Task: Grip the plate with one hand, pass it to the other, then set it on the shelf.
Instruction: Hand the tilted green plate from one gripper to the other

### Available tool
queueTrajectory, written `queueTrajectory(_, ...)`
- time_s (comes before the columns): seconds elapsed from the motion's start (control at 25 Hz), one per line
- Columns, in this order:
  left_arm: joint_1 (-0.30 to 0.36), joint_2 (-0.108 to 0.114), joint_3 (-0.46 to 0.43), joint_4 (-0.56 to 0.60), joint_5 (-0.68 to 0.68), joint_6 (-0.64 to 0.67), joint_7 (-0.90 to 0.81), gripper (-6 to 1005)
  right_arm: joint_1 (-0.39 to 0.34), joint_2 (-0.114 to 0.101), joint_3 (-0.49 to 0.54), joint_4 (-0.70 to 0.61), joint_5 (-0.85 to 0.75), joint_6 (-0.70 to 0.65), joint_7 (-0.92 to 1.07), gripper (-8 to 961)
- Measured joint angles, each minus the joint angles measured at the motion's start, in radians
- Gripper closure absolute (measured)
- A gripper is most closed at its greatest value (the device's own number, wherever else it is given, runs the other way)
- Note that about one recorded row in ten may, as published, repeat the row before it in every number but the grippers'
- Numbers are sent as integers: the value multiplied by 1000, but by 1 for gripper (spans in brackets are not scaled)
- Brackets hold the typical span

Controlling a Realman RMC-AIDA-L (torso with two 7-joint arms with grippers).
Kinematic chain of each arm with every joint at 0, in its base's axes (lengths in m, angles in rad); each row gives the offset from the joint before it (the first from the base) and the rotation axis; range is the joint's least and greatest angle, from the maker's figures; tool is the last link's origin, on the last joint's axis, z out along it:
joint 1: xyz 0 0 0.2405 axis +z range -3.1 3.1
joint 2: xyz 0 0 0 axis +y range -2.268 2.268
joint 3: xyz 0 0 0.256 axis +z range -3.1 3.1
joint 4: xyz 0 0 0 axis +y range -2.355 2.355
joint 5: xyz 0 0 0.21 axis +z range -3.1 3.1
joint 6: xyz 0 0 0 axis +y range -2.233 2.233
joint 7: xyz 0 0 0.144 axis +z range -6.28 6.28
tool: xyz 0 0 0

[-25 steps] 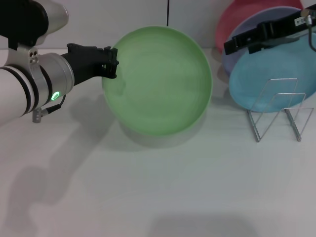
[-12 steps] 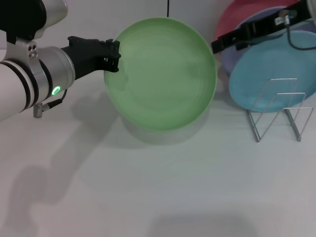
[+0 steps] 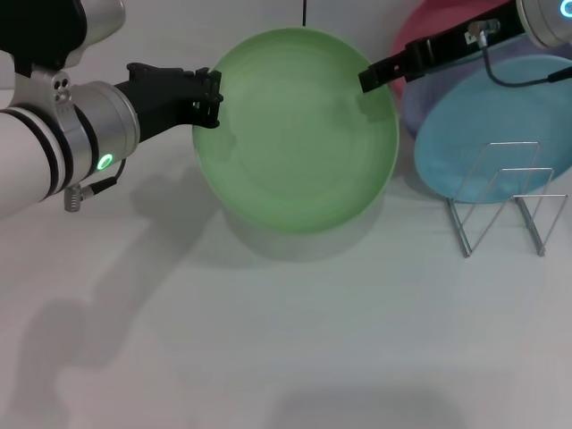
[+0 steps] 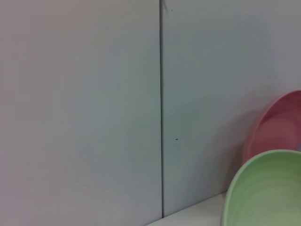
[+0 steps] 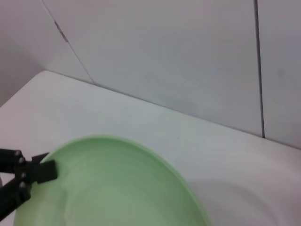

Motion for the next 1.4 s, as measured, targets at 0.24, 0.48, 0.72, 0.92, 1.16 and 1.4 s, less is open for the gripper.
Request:
queueTrajectory(0.24, 0, 0, 3, 0, -3, -2, 0, 969, 0, 14, -1, 9, 5, 31, -27, 229)
queueTrajectory(0.48, -1, 2, 4, 0, -14, -4, 0, 969, 13, 17, -1, 44, 3, 55, -40, 246)
queueTrajectory(0.72, -1, 2, 6, -2, -15, -6, 1, 970, 22, 17, -2, 74, -11, 77, -49, 263)
queueTrajectory(0.92, -2, 2, 6, -5, -15, -6, 1, 969, 24, 17, -3, 76, -11, 78, -55, 359)
queueTrajectory(1.16, -2, 2, 9, -9, -16, -6, 2, 961, 28, 17, -4, 77, -11, 84, -58, 490)
queueTrajectory(1.4, -2, 2, 13, -10, -17, -5, 2, 944, 28, 17, -13, 77, -13, 86, -59, 528)
